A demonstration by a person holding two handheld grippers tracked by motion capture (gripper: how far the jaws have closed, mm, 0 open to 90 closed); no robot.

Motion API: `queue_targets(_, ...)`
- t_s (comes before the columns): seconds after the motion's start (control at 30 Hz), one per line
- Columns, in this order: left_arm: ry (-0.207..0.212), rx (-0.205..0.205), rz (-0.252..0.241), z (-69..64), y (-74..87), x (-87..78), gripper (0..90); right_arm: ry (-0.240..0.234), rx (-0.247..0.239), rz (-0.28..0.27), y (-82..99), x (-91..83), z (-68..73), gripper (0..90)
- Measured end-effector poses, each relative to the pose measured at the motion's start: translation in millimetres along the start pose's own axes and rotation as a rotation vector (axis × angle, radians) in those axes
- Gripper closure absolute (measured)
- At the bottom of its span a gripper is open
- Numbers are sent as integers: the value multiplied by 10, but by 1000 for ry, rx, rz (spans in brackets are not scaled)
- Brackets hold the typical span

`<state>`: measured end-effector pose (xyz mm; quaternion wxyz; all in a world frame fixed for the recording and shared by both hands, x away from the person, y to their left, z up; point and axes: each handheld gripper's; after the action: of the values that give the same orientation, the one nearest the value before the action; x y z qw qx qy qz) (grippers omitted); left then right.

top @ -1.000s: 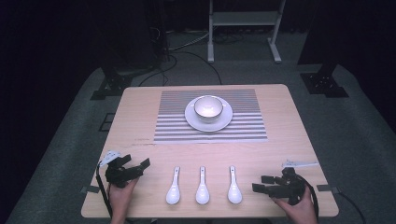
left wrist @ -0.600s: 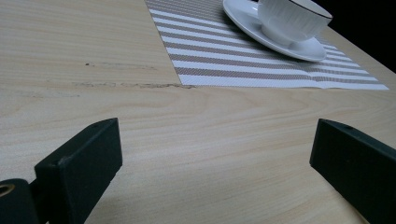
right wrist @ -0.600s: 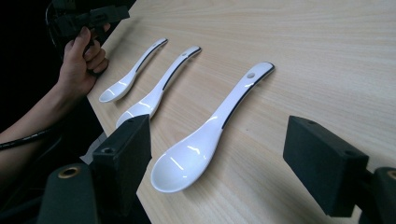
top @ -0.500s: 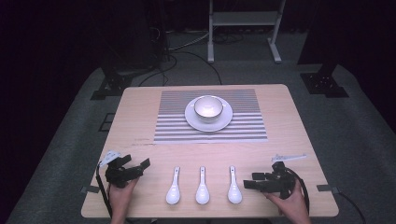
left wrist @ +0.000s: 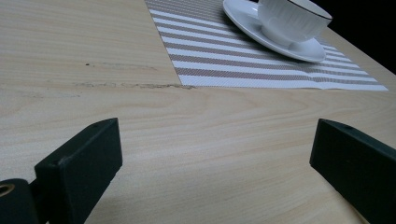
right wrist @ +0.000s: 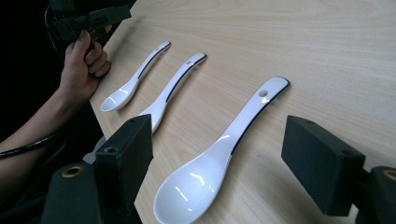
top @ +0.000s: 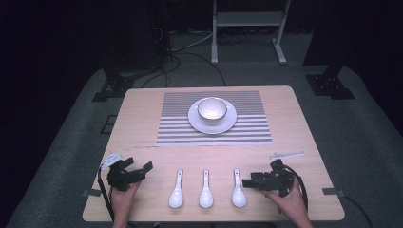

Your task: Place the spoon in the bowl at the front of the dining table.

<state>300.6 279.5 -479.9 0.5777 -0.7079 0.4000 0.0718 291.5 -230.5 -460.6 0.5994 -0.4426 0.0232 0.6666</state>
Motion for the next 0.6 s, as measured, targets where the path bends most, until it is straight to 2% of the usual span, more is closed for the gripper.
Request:
queue_targets(0.37, 2, -1, -1, 2, -1, -2, 10, -10, 14, 10, -126, 98, 1, 279)
queue_targets(0.6, 2, -4, -4, 3, -1, -1, 10, 6, 20, 20, -187, 156, -14, 279)
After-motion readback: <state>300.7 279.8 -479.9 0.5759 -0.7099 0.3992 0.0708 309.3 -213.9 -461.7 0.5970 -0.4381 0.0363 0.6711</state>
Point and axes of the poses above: each handheld gripper's, and its own axes: x roughly forward along the jaws, y roughly out of its underside, z roughly to its left, and after that the axes turned 10 degrees about z, right-handed
